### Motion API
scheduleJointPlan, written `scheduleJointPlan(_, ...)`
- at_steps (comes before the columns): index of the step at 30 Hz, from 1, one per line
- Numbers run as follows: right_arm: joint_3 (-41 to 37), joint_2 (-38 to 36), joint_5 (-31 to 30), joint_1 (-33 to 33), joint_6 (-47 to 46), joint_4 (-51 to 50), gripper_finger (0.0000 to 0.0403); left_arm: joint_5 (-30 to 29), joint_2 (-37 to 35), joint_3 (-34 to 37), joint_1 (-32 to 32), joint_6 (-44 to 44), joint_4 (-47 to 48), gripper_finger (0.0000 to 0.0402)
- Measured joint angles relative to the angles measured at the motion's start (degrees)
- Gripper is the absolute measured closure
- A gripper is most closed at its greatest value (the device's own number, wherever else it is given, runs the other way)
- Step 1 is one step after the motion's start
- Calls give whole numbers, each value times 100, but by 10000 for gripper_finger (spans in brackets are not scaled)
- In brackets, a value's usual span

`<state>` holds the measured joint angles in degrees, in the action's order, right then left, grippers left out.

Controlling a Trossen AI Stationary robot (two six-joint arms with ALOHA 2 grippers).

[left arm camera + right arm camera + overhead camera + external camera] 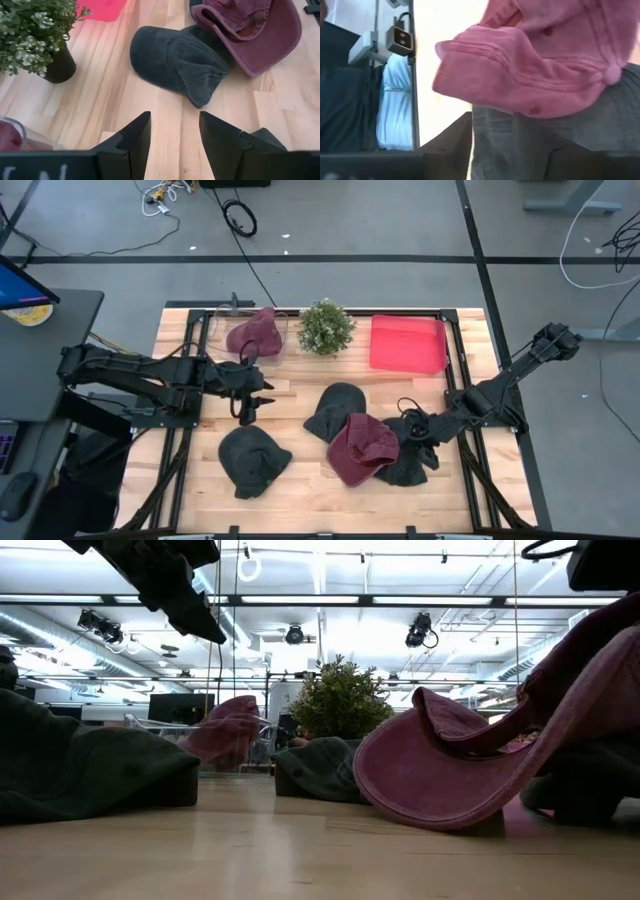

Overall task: Pick & Place hat
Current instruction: Put the left black cap into the pink bin

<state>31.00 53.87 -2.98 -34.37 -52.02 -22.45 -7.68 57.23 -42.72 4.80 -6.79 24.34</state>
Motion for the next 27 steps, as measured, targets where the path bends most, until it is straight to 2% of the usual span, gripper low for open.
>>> scheduleJointPlan(5, 0, 0, 24, 0, -210, -29, 302, 778, 16, 0, 64, -632, 531, 230)
scheduleJointPlan(11, 0, 0, 6, 9, -638, -31, 315, 832, 17, 0, 572, -1221, 889, 229)
scheduleJointPlan(17, 0, 0, -12, 9, -645, -31, 307, 540, 224, -2, 1542, -326, 948, 229)
scheduleJointPlan(21, 2, 0, -129, 9, -592, -18, 300, 515, 581, -2, 2118, -256, 1014, 229)
scheduleJointPlan(27, 2, 0, -234, 9, -557, -25, 294, -256, 1226, -2, 2665, -186, 1021, 229)
